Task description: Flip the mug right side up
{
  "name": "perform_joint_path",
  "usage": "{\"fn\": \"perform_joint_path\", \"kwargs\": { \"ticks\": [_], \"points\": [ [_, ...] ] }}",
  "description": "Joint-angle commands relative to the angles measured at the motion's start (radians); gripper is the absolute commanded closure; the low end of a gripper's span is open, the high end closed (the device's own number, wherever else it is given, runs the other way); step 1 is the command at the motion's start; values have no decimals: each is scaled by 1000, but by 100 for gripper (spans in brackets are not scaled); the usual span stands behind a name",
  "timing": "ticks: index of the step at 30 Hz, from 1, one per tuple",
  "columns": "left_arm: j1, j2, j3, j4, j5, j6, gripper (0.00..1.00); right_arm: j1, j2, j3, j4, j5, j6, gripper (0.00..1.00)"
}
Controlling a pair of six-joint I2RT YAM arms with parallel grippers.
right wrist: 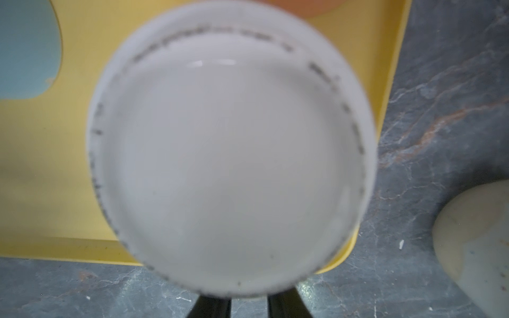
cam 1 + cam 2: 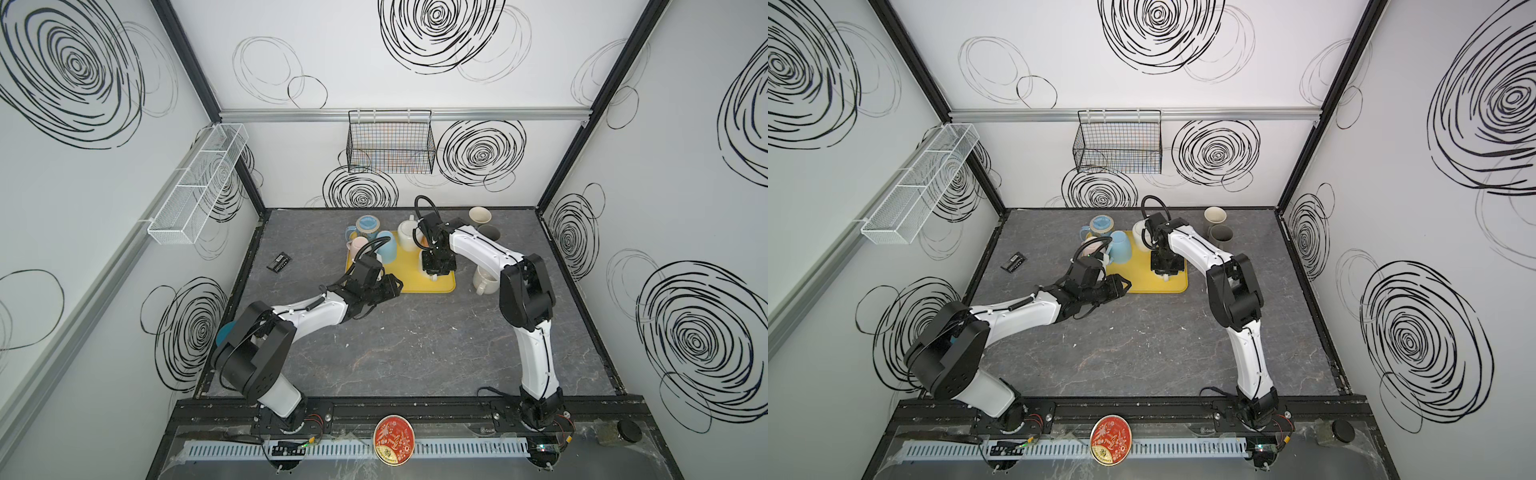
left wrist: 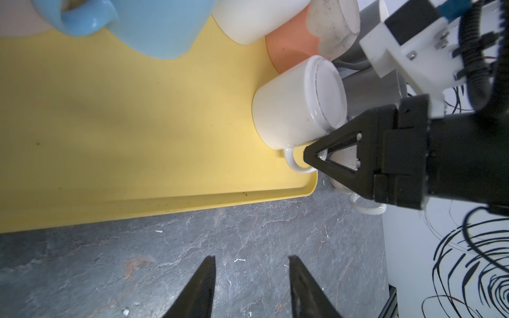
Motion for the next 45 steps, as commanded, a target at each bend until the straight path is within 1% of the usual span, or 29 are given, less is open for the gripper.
{"fn": "perform_joint_path", "kwargs": {
  "ticks": [1,7,14,21,24,26,29,31,34,35,39,42,45],
  "points": [
    [10,13,26,29,9,22,53,-7,18,23,-25,12,-12,83],
    [20,8,23,35,19,23,53,-7,1,30,-13,4,-35,100],
    [41,-17,6,91,36,8,53,-6,-119,-31,138,-74,-46,100],
    [70,-79,-6,119,28,12,53,-5,-253,-125,342,-199,-18,100],
    [95,-126,-19,158,37,-1,49,-6,-305,-166,460,-293,-4,100],
    [115,-160,-29,186,39,-25,46,-7,-344,-205,571,-370,9,100],
    [146,-205,-25,204,48,-44,42,-14,-402,-286,783,-487,69,100],
    [170,-227,-26,250,80,-85,40,-16,-430,-330,921,-552,120,100],
    [202,-250,-28,343,122,-159,39,-17,-435,-329,1027,-632,170,100],
    [209,-252,-22,347,134,-180,39,-15,-430,-321,1045,-661,178,100],
    [239,-236,0,466,192,-286,39,-7,-421,-284,1092,-737,208,100],
    [257,-220,-23,603,205,-401,41,-5,-423,-286,1147,-769,246,100],
    [272,-197,-19,683,231,-459,44,-3,-425,-281,1185,-795,274,100]
  ]
}}
